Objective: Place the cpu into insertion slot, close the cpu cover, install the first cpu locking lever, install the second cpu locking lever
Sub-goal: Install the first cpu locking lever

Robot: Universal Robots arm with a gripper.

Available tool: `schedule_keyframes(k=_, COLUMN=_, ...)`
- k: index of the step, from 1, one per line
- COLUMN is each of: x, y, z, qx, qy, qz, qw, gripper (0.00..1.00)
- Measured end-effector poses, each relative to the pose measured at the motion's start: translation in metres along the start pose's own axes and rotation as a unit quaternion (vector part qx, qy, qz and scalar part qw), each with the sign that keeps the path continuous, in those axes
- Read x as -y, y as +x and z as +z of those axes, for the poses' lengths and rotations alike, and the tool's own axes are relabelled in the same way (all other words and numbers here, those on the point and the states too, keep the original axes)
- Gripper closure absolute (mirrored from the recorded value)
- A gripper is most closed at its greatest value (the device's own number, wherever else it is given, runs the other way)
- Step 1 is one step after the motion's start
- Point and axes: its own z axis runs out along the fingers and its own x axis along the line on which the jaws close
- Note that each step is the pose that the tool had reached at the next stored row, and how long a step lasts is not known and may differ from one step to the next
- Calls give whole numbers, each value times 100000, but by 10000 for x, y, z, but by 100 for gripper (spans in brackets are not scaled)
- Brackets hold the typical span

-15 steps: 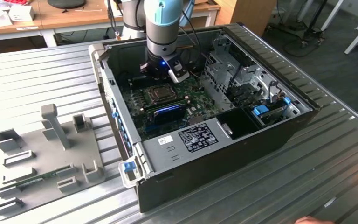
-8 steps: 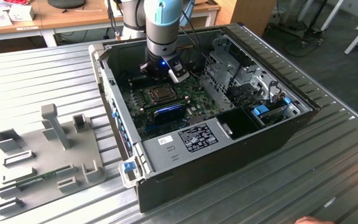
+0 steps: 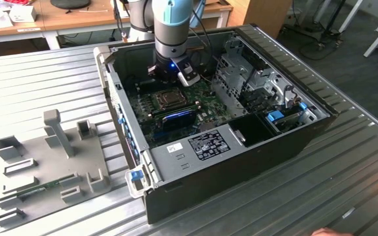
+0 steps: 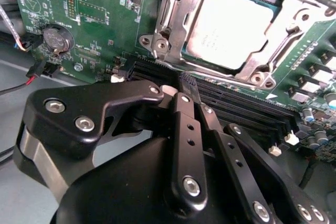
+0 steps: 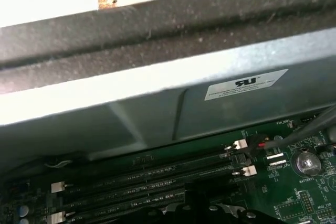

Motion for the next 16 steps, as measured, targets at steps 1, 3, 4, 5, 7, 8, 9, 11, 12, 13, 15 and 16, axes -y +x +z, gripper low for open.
schedule_keyframes(k=1, x=-2, y=0, z=-7, qx=1, qy=-2, qz=2, qw=100000, gripper=89)
schedule_keyframes(k=3, x=-9, y=-2, z=-26, qx=2, qy=-12, qz=2, qw=100000, gripper=89)
schedule_keyframes(k=4, x=-13, y=-3, z=-39, qx=2, qy=-16, qz=2, qw=100000, gripper=89)
schedule_keyframes(k=5, x=-17, y=-3, z=-50, qx=5, qy=-22, qz=3, qw=100000, gripper=89)
schedule_keyframes(k=7, x=-24, y=-5, z=-72, qx=7, qy=-31, qz=0, qw=100000, gripper=89)
schedule_keyframes(k=8, x=-27, y=-6, z=-81, qx=13, qy=-41, qz=1, qw=100000, gripper=89)
schedule_keyframes(k=9, x=-30, y=-6, z=-90, qx=19, qy=-48, qz=-4, qw=100000, gripper=89)
schedule_keyframes(k=11, x=-35, y=-8, z=-107, qx=43, qy=-53, qz=-14, qw=100000, gripper=89)
schedule_keyframes(k=12, x=-37, y=-8, z=-112, qx=52, qy=-80, qz=-21, qw=100000, gripper=89)
schedule_keyframes(k=13, x=-38, y=-8, z=-114, qx=81, qy=-110, qz=-24, qw=100000, gripper=89)
schedule_keyframes(k=15, x=-38, y=-5, z=-115, qx=149, qy=-143, qz=-35, qw=100000, gripper=89)
schedule_keyframes(k=16, x=-37, y=-2, z=-116, qx=187, qy=-143, qz=-48, qw=100000, gripper=89)
